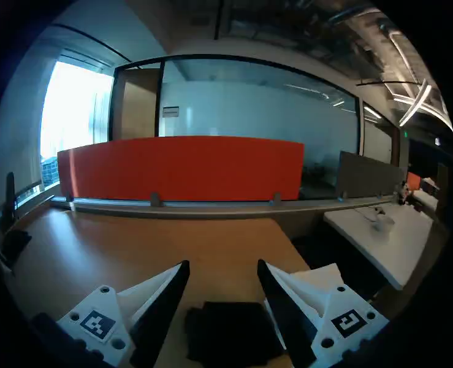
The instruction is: Fold towel
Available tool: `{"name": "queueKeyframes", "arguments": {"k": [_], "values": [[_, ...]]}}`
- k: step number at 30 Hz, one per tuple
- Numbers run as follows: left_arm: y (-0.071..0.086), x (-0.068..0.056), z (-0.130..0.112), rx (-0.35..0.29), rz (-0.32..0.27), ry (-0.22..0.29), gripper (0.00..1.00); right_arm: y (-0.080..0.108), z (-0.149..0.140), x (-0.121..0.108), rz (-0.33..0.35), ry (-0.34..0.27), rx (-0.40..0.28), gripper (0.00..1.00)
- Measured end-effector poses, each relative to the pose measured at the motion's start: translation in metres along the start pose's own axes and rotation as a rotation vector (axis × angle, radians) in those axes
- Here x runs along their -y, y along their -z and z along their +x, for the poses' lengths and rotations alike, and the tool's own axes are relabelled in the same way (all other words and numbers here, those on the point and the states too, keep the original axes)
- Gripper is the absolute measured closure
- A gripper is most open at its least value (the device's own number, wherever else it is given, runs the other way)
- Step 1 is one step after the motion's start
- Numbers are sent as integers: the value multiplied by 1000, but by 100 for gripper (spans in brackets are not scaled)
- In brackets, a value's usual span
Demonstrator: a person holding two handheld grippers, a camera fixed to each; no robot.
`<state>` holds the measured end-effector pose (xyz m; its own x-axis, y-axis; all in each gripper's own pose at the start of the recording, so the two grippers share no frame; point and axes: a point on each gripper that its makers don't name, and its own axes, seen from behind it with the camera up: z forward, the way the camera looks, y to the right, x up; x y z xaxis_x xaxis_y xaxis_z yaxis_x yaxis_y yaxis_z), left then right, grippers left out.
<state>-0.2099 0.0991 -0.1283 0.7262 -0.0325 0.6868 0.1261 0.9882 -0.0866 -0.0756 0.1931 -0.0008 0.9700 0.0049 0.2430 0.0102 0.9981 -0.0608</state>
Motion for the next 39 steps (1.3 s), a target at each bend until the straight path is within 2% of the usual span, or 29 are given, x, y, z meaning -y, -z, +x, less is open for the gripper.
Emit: {"name": "queueKeyframes", "arguments": {"k": [9,23,30,39], "values": [[-5,11,45,-135,14,14,10,3,33,24,-2,0,-60,15],[1,39,148,-404,52,17,10,7,75,94,47,38,-140,15],[9,55,186,-497,77,2,10,9,91,130,66,38,-173,15],[23,64,222,-587,91,-13,10,9,108,169,94,1,-207,15]]}}
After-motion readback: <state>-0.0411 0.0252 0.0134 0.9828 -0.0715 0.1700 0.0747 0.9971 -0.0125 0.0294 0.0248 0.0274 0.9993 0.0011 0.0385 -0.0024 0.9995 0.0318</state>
